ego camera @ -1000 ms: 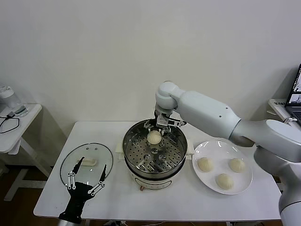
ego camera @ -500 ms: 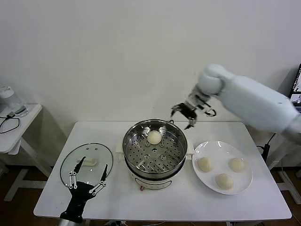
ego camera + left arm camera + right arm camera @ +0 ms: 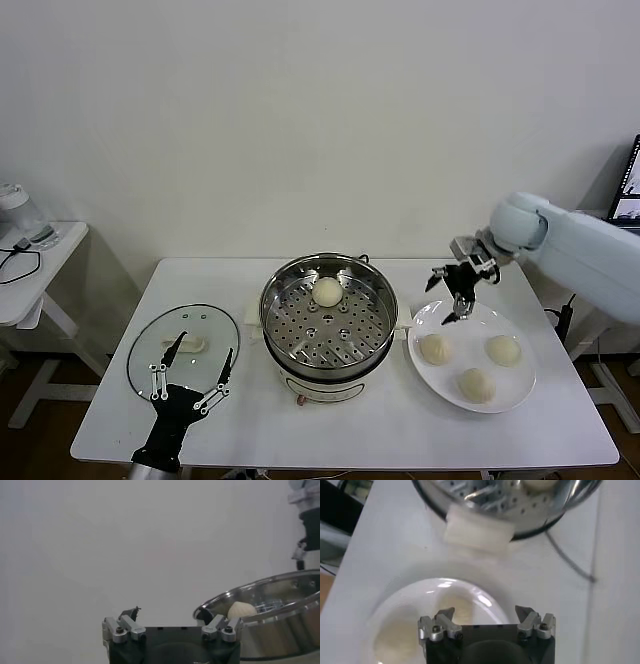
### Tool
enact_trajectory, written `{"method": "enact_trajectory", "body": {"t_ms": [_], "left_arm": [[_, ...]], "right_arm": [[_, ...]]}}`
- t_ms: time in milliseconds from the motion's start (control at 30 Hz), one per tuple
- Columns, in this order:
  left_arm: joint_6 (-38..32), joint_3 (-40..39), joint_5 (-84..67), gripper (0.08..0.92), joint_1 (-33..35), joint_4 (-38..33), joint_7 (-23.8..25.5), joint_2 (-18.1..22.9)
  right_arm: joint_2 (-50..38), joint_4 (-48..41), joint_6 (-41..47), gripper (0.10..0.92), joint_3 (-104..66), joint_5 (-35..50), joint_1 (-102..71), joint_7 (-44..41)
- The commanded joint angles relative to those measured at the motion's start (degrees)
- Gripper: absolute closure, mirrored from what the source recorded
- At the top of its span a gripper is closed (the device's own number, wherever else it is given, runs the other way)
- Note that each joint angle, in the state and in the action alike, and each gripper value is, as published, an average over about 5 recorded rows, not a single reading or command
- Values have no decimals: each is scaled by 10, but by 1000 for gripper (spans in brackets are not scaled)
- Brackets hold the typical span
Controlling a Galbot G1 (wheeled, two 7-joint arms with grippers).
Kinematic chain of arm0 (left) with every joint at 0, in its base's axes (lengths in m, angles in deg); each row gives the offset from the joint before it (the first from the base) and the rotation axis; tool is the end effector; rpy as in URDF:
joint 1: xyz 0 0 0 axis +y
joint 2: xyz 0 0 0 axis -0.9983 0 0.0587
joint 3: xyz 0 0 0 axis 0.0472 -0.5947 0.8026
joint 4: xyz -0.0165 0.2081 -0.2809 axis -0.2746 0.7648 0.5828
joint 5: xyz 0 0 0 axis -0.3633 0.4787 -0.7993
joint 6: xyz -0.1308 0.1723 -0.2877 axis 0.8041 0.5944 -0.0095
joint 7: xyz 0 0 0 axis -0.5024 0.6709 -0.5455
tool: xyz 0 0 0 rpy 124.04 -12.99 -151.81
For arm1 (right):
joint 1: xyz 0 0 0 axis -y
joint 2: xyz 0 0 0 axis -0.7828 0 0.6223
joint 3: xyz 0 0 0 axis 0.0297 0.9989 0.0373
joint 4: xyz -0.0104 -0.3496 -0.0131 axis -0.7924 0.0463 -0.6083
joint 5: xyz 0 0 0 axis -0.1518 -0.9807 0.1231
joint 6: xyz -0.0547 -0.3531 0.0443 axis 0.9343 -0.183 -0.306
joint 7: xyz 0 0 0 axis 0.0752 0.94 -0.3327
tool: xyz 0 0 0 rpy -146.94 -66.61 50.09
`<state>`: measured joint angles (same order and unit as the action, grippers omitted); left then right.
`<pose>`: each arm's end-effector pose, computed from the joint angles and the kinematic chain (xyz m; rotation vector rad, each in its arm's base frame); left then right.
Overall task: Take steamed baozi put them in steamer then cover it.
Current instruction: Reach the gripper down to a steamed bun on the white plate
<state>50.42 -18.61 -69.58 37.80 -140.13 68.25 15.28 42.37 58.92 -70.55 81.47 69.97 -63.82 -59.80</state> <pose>0.1302 0.0567 -0.3211 0.2774 2.8930 0.5304 0.5403 -0.1464 -0.1508 1.4781 -1.3748 1.2521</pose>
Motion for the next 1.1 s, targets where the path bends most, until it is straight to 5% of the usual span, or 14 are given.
{"method": "enact_trajectory", "body": {"t_ms": [33,800,1100], "left_arm": [[-1,2,0,177,1,-1,-1,0],[11,37,-19,177,-3,-8,-5,-1],[10,34,-17,177,-2,-10,-5,1]], "right_arm": [[-9,-14,37,203,12,11,-59,20],[43,-61,43,205,-19,-18,-99,49],[49,-64,41,277,-17,-27,-98,47]]}}
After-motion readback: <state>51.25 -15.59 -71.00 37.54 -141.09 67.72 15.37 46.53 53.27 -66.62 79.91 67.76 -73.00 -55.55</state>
